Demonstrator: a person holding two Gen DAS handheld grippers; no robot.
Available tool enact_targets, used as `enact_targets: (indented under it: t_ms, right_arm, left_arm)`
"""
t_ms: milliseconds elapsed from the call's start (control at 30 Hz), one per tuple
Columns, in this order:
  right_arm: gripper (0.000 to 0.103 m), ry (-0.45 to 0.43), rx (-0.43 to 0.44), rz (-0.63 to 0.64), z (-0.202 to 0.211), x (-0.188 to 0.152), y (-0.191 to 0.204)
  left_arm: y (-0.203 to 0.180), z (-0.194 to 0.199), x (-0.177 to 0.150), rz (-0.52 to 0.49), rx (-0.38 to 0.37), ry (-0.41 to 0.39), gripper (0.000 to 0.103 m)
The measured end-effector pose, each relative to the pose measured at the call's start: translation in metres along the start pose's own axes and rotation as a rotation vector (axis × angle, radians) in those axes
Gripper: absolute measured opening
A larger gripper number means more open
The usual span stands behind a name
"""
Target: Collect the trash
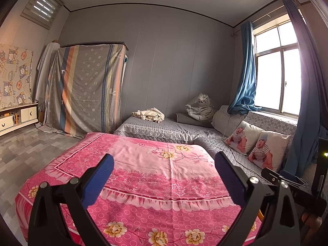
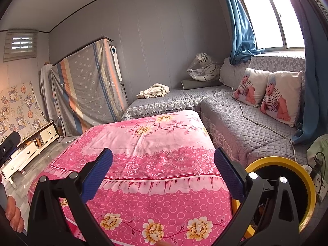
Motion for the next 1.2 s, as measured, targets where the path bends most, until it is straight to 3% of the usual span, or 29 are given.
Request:
enact_targets:
  t_ms: [1200]
  right_arm:
    - [0.095, 0.022, 0.001, -0.016, -0.0008, 0.0013, 0.0007]
  left_arm:
    - [-0.0022, -0.0019, -0.0018, -0.004, -0.025, 0.009, 0.095]
Point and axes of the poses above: each gripper's, at about its wrist camera, not at the fingertips, and z roughly against the way its jaws point, y to its left, x to its top, the point moved 6 cm from there along -z, roughly the way its jaws point, and after that the axes turned 15 degrees about -y, right-handed, at the moved point
